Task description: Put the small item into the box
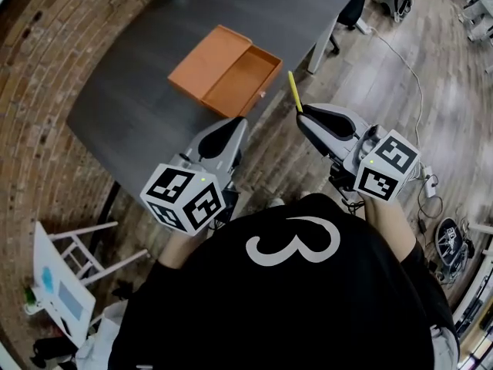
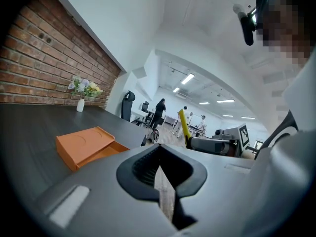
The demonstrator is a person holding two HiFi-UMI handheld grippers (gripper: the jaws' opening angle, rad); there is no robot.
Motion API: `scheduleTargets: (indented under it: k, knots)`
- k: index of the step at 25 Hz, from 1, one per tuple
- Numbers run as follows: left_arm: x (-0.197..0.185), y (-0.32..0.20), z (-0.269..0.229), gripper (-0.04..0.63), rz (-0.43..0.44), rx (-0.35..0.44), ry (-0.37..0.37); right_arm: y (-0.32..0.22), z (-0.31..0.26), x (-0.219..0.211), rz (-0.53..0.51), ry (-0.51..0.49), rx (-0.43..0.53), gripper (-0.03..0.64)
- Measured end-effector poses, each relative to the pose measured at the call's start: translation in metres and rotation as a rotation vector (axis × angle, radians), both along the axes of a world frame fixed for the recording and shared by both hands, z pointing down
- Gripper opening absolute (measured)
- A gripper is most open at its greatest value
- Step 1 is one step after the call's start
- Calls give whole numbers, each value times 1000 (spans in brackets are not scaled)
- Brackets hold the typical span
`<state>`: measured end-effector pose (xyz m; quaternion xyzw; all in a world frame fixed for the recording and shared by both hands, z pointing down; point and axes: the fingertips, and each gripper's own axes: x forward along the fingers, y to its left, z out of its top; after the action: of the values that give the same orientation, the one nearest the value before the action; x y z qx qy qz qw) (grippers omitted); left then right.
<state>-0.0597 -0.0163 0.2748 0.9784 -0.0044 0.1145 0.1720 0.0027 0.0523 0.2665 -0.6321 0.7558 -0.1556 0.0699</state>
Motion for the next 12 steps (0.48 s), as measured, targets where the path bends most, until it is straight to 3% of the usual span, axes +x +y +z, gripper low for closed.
scheduleTargets:
  k: [7,12]
  knots:
    - [23,-27,5,12,-85,-2,-9,-35,2,28,-93,-2,3,57]
    - [39,-56,4,12,-200,-22,-5,-70,4,49,-207,-7,-25,57]
